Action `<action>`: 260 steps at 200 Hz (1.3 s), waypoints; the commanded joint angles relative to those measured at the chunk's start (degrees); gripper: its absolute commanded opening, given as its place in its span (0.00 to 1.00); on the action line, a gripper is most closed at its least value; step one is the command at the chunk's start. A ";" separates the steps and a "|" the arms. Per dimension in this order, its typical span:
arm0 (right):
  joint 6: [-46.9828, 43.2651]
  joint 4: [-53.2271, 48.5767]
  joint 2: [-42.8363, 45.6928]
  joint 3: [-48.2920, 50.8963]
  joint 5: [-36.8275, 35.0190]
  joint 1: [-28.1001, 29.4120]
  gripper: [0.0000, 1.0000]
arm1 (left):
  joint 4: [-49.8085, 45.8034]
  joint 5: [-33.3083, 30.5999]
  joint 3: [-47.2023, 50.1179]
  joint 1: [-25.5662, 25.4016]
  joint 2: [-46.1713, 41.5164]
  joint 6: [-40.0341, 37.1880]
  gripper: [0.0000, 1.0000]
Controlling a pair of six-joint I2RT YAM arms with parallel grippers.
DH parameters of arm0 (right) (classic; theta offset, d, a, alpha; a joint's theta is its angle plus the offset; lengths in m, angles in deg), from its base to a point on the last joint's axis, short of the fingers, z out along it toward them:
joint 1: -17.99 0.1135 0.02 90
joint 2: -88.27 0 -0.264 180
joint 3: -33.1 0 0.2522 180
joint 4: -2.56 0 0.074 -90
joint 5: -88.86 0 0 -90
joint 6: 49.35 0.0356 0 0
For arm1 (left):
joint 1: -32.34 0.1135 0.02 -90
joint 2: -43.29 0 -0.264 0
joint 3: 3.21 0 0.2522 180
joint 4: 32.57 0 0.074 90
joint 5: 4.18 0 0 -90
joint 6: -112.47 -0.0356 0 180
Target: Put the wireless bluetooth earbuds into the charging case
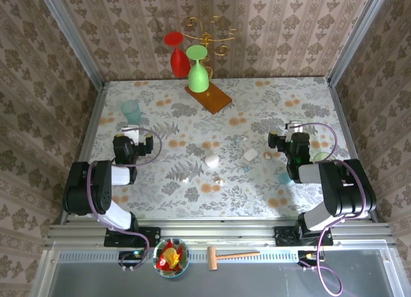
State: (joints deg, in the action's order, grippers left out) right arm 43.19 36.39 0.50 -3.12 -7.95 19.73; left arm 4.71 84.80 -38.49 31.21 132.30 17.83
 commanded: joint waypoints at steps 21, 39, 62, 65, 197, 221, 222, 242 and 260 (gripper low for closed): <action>-0.09 1.44 0.14 -0.81 0.34 -0.33 1.00 | 0.91 0.64 -1.16 0.07 0.08 0.63 1.00; -0.04 1.45 0.14 -0.88 0.37 -0.34 1.00 | 0.90 0.58 -1.16 0.07 0.05 0.61 1.00; -0.08 1.44 0.14 -0.82 0.39 -0.31 1.00 | 0.94 0.58 -1.18 0.05 0.05 0.67 1.00; -0.09 1.40 0.14 -0.86 0.39 -0.33 1.00 | 0.90 0.60 -1.16 0.07 0.06 0.71 1.00; 0.94 -15.11 11.06 -4.38 0.23 0.17 1.00 | -14.40 -3.48 -3.11 -4.53 -16.50 -3.34 1.00; -0.08 -22.37 17.36 -5.15 -0.15 1.99 1.00 | -21.53 -5.47 -5.38 -7.99 -22.27 -4.91 1.00; -0.08 -22.54 17.63 -5.19 -0.14 2.06 1.00 | -21.78 -5.52 -5.42 -8.18 -22.55 -4.92 1.00; 1.18 -29.31 22.52 -6.45 -0.23 4.19 1.00 | -27.59 -5.41 -7.84 -12.15 -26.29 -6.16 1.00; 5.01 -34.51 26.48 -7.60 -0.02 7.01 1.00 | -32.87 -5.07 -10.12 -16.46 -27.81 -6.69 1.00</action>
State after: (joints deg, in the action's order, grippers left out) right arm 44.18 12.63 22.86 -8.38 -7.97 23.79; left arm -17.95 80.28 -45.13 19.04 106.75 13.76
